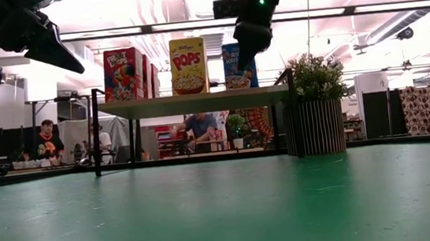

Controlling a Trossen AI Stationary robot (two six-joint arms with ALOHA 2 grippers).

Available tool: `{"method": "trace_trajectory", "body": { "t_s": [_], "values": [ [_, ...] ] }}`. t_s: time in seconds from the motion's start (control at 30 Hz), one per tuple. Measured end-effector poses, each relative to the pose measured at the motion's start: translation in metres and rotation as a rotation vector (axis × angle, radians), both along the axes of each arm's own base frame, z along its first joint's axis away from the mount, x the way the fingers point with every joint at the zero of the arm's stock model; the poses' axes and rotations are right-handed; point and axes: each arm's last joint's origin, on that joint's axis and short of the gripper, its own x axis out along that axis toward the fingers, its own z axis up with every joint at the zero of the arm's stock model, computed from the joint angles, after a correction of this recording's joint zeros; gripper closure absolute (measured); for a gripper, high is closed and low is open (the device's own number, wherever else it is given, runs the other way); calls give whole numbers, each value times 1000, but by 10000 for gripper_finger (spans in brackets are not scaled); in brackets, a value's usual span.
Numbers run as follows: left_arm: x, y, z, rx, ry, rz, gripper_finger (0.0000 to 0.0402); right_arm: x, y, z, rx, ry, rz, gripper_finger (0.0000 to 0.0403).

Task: Stack cereal on shelf
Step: Put the top blue cereal box on the shelf aligned with the other blue cereal box

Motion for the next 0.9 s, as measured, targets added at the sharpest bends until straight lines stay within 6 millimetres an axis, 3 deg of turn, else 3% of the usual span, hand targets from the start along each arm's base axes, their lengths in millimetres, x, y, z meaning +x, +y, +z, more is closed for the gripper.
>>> {"method": "trace_trajectory", "body": {
  "t_s": [0.27,0.5,0.9],
  "values": [
    [0,0,0,0,0,0,402,-9,-6,-23,-51,-123,-4,391],
    [0,0,0,0,0,0,402,-12,-17,-35,-93,-122,-47,391],
    [0,0,0,0,0,0,402,-13,-22,-36,-114,-105,-39,391]
  ]
}}
